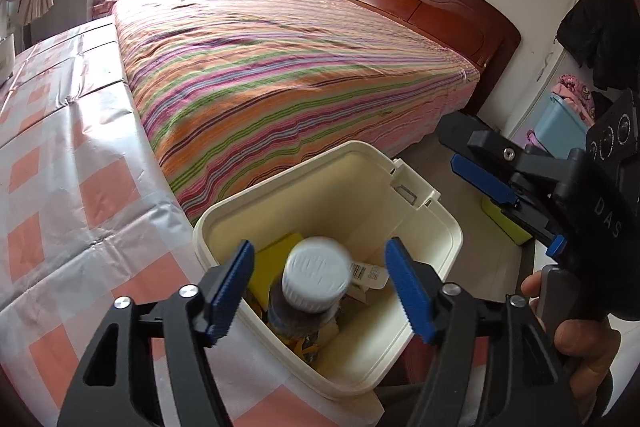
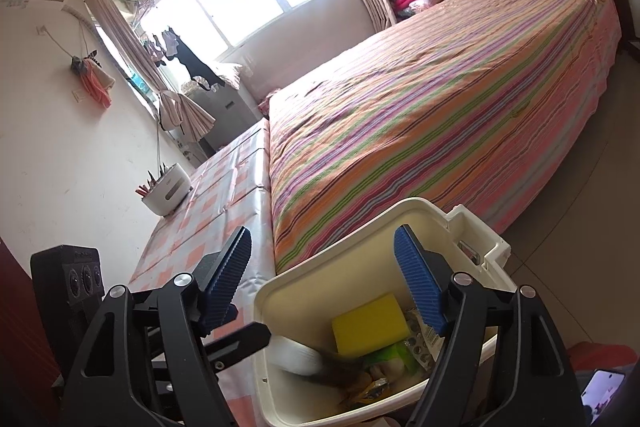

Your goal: Collect trash

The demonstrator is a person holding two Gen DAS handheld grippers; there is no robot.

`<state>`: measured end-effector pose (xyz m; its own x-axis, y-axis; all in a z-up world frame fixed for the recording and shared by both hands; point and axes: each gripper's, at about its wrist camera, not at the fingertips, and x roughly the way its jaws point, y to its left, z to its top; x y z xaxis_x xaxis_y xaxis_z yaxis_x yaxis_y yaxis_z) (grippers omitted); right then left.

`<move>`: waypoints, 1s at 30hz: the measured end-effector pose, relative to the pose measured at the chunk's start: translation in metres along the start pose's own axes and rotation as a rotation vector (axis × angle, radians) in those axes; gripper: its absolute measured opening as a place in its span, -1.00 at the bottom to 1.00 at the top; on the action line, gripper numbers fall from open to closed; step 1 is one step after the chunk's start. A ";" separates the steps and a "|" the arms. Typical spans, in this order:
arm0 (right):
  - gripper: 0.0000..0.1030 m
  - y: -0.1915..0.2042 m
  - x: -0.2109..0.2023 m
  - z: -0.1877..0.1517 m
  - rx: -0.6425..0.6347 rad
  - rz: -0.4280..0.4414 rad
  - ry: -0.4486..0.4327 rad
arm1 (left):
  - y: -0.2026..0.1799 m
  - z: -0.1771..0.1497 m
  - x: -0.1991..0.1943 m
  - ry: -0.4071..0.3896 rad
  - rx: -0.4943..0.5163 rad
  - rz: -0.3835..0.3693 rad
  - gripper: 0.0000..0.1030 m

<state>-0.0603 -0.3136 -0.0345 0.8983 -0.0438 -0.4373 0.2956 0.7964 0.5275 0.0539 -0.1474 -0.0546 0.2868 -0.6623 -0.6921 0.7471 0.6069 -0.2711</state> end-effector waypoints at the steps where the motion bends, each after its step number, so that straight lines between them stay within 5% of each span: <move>1: 0.42 0.000 -0.003 -0.001 0.007 0.002 -0.006 | -0.001 0.001 -0.003 -0.011 0.002 0.003 0.40; 8: 0.60 0.010 -0.017 -0.017 -0.008 -0.027 -0.035 | 0.012 -0.009 -0.036 -0.054 -0.003 0.171 0.44; 20: 0.87 0.095 -0.043 -0.075 -0.193 -0.109 0.004 | 0.060 -0.062 -0.129 -0.146 -0.185 0.487 0.45; 30: 0.87 0.150 -0.069 -0.102 -0.281 -0.070 0.036 | 0.061 -0.100 -0.188 -0.222 -0.225 0.601 0.45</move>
<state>-0.1116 -0.1297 0.0004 0.8650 -0.0872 -0.4942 0.2505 0.9283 0.2747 -0.0138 0.0579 -0.0079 0.7475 -0.2407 -0.6191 0.2827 0.9587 -0.0313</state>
